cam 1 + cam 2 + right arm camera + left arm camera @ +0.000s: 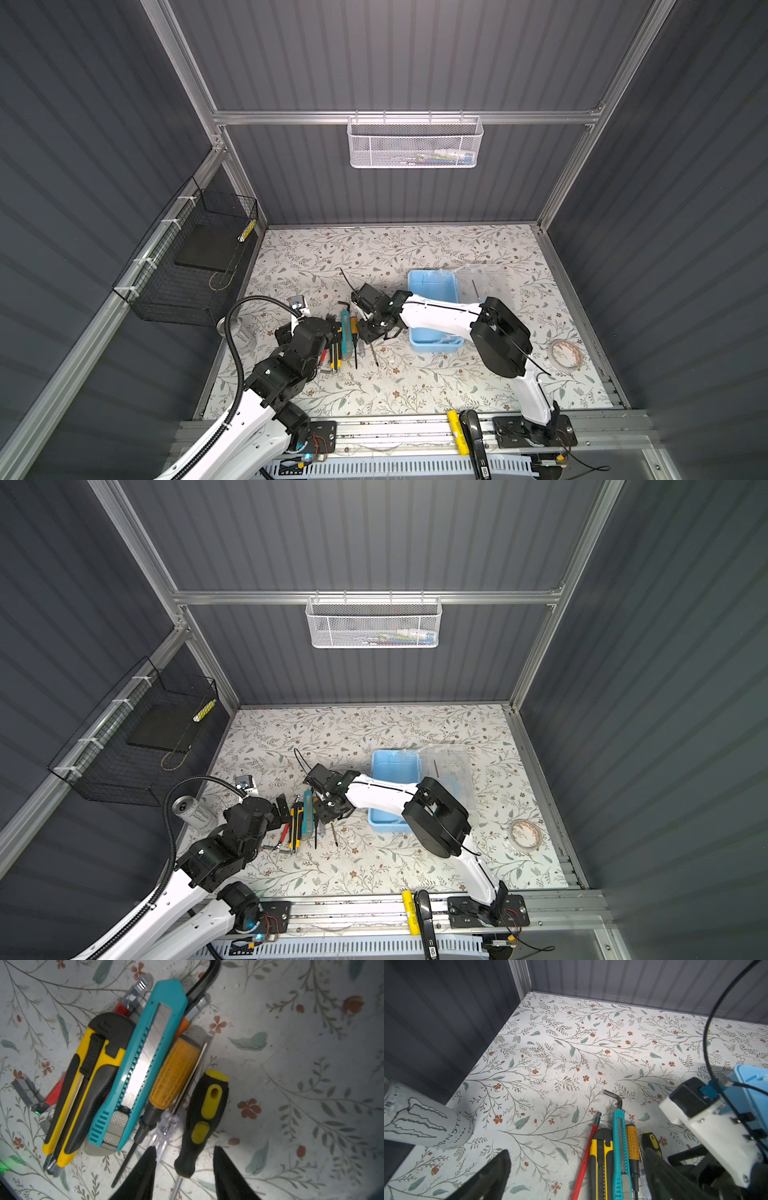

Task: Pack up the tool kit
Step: 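Lower right gripper and grasp the yellow-black screwdriver handle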

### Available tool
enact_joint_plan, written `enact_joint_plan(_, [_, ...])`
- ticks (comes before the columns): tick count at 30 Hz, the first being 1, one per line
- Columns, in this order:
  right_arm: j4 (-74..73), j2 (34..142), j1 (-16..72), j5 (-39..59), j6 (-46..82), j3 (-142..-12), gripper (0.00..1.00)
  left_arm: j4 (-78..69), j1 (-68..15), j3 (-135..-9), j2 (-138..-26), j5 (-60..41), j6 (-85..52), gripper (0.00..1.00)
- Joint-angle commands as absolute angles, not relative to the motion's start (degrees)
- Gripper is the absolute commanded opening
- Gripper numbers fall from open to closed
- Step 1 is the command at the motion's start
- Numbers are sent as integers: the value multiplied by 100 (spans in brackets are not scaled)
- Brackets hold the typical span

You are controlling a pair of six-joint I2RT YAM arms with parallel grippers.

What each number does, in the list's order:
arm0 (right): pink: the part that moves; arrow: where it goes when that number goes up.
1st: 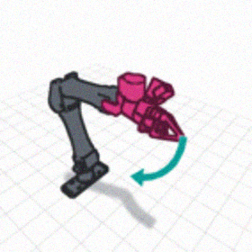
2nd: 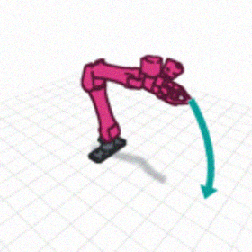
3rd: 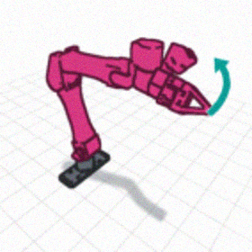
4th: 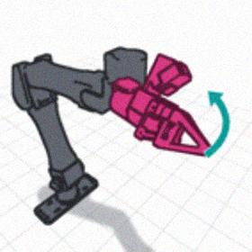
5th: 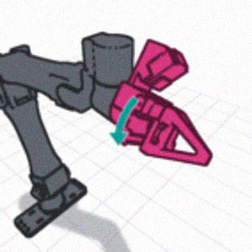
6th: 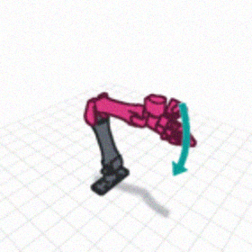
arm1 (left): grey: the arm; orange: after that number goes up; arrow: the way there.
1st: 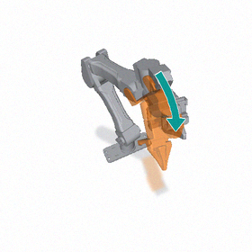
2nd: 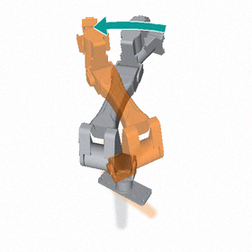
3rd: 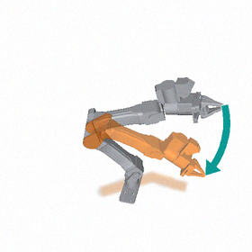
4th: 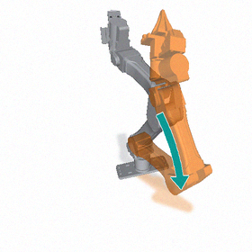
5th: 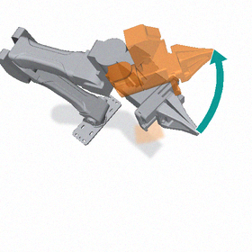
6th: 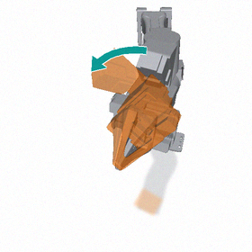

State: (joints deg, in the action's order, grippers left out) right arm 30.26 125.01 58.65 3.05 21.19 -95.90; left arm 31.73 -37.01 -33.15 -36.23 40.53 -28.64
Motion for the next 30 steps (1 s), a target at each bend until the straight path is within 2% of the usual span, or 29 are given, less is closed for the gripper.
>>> enact_joint_plan(1, [3307,12681,5871,128,2075,-9881,48,3187,-3694,-3260,-3603,4107,-2848,100])
enact_joint_plan(19, [3352,13146,5757,-164,2170,-10168,44,3162,-3700,-3234,-3538,4069,-2824,99])
enact_joint_plan(30, [3037,12889,5645,16,2118,-10125,55,3174,-3696,-3243,-3542,4047,-2826,99])
